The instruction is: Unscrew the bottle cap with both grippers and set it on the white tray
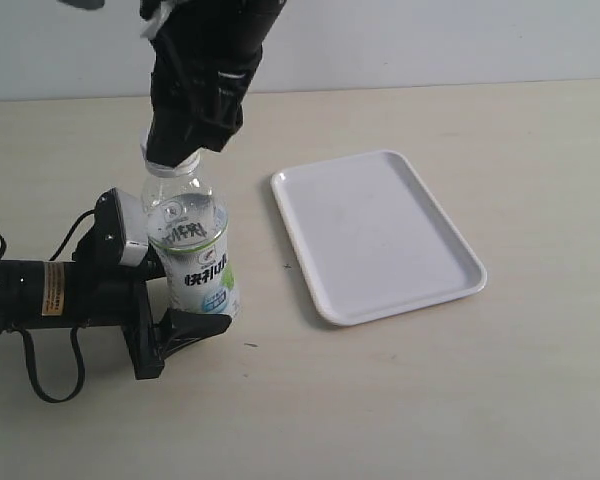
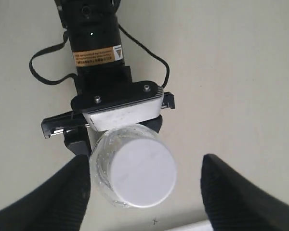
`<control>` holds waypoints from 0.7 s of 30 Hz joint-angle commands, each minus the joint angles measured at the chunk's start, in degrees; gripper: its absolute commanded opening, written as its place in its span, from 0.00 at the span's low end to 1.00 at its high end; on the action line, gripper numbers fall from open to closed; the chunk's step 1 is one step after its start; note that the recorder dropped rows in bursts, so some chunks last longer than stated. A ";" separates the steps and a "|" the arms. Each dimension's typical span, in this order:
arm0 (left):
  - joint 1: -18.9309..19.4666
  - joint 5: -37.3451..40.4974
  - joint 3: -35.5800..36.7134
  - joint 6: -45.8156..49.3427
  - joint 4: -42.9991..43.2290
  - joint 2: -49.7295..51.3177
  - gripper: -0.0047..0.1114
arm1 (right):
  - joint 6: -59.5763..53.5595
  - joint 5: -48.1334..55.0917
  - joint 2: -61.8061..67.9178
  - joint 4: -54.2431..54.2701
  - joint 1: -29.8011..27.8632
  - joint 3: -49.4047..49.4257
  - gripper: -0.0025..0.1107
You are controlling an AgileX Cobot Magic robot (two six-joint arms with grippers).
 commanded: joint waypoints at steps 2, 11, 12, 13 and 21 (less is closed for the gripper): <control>-0.13 -0.41 -0.12 -0.25 0.15 -0.53 0.04 | 36.84 -6.73 -3.44 0.10 0.01 -0.24 0.58; -0.27 -0.41 -0.12 -0.25 0.30 -0.53 0.04 | 60.34 -6.36 0.15 -9.98 2.94 -0.24 0.58; -0.27 -0.41 -0.12 -0.25 0.30 -0.53 0.04 | 60.45 -6.36 0.36 -12.05 4.14 -0.24 0.58; -0.27 -0.41 -0.12 -0.25 0.30 -0.53 0.04 | 60.97 -6.50 0.36 -12.99 4.52 -0.24 0.58; -0.25 -0.41 -0.12 -0.25 0.41 -0.53 0.04 | 62.86 -1.79 0.36 -14.74 4.76 -0.24 0.58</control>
